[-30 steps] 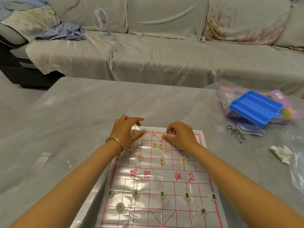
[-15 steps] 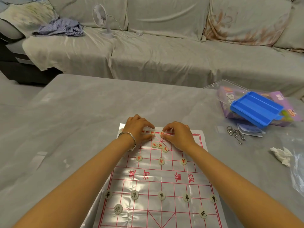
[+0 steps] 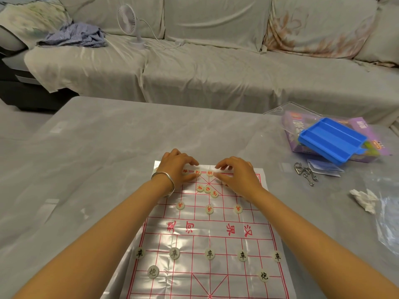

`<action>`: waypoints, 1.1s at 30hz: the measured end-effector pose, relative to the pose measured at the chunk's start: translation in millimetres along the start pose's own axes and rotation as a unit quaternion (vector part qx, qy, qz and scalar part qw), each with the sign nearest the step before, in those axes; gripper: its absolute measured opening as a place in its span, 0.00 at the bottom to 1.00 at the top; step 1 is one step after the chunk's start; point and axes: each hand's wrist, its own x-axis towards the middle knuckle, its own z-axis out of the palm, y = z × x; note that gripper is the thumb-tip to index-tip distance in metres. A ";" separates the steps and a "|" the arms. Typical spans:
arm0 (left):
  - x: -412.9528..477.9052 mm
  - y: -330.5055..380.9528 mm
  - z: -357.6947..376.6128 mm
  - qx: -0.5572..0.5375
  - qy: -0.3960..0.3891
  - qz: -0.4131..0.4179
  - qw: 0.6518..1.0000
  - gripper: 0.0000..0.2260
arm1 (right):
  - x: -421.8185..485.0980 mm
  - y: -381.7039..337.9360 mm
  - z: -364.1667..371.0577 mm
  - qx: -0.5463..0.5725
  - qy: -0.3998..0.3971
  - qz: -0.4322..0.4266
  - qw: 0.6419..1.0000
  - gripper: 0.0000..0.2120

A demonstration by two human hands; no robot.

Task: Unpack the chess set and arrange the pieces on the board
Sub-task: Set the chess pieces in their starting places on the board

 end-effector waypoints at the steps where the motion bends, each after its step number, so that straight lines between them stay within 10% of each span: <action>1: -3.0 0.0 -1.1 -0.004 0.008 0.005 1.000 0.18 | -4.4 0.7 -2.8 -0.003 -0.009 -0.005 1.000 0.12; 33: 4.2 19.1 9.7 -0.071 0.045 -0.023 0.996 0.13 | 11.7 31.2 -20.0 -0.045 -0.044 0.033 0.997 0.14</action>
